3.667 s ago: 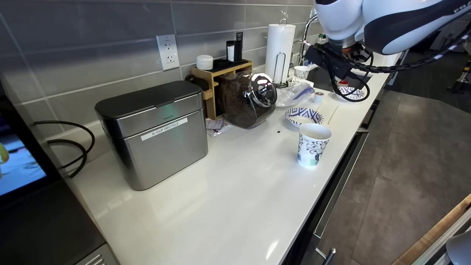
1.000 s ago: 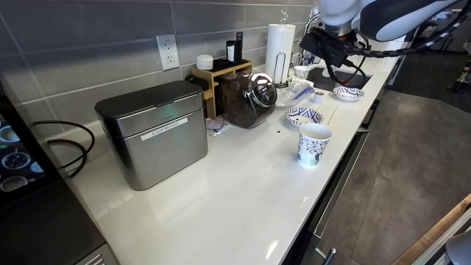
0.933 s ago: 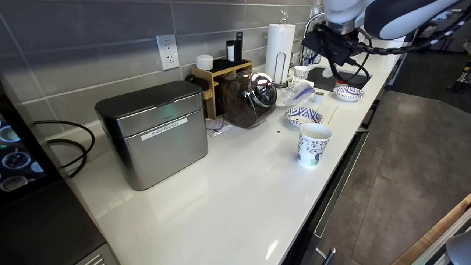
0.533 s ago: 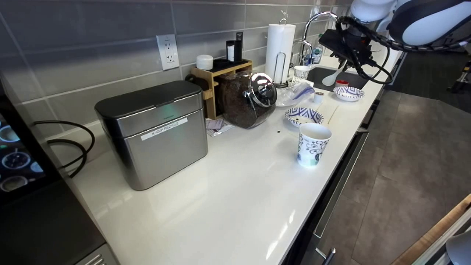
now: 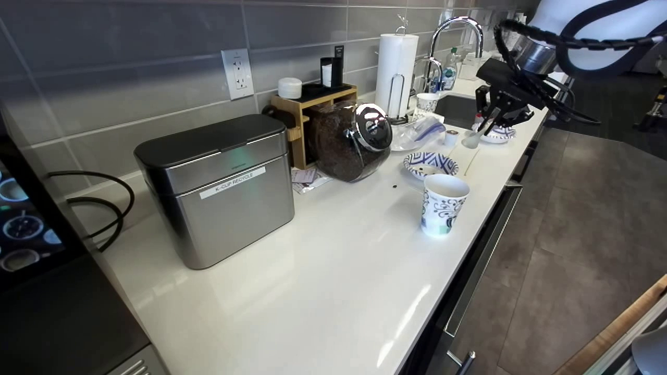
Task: Scoop up the beans in the coffee cup with the spoon and put them onto the bowl
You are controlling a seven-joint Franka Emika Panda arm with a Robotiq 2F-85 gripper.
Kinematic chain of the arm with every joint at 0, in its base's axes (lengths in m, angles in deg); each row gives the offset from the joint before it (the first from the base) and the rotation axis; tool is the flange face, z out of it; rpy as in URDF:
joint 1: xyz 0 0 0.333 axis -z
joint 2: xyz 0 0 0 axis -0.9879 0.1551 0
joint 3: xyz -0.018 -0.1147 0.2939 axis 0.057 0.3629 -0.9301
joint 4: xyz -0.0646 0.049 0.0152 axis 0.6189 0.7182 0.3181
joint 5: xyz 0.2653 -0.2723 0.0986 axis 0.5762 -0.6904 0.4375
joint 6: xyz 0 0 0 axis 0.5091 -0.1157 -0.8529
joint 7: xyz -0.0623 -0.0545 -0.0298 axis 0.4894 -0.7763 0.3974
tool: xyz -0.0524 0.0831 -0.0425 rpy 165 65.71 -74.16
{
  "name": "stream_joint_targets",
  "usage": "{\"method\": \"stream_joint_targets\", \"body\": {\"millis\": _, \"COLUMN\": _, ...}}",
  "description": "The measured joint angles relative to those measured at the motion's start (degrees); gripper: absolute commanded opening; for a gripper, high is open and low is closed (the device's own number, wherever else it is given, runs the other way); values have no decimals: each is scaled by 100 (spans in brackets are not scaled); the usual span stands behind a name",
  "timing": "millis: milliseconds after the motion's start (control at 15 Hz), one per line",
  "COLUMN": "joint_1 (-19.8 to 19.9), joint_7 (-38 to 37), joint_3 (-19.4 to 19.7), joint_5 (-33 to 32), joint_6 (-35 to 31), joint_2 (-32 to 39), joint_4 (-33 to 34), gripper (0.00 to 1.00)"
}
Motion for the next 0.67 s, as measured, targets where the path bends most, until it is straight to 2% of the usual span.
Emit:
{"method": "stream_joint_targets", "body": {"millis": 200, "joint_1": -679, "joint_7": 1231, "joint_3": 640, "joint_5": 1138, "joint_6": 531, "joint_2": -111, "joint_4": -29, "gripper": 3}}
{"method": "stream_joint_targets", "body": {"millis": 267, "joint_1": -719, "joint_7": 1618, "joint_3": 661, "joint_5": 1536, "joint_6": 843, "joint_2": -166, "joint_4": -9, "gripper": 3}}
{"method": "stream_joint_targets", "body": {"millis": 400, "joint_1": -343, "joint_7": 2370, "joint_3": 270, "joint_5": 2329, "joint_6": 1513, "joint_2": -216, "joint_4": 82, "gripper": 3}}
{"method": "stream_joint_targets", "body": {"millis": 467, "joint_1": -89, "joint_7": 2579, "joint_3": 26, "joint_5": 2526, "joint_6": 1822, "joint_2": -215, "joint_4": 147, "gripper": 3}}
{"method": "stream_joint_targets", "body": {"millis": 667, "joint_1": 725, "joint_7": 2726, "joint_3": -738, "joint_5": 2532, "joint_6": 2507, "joint_2": -169, "joint_4": 312, "gripper": 3}}
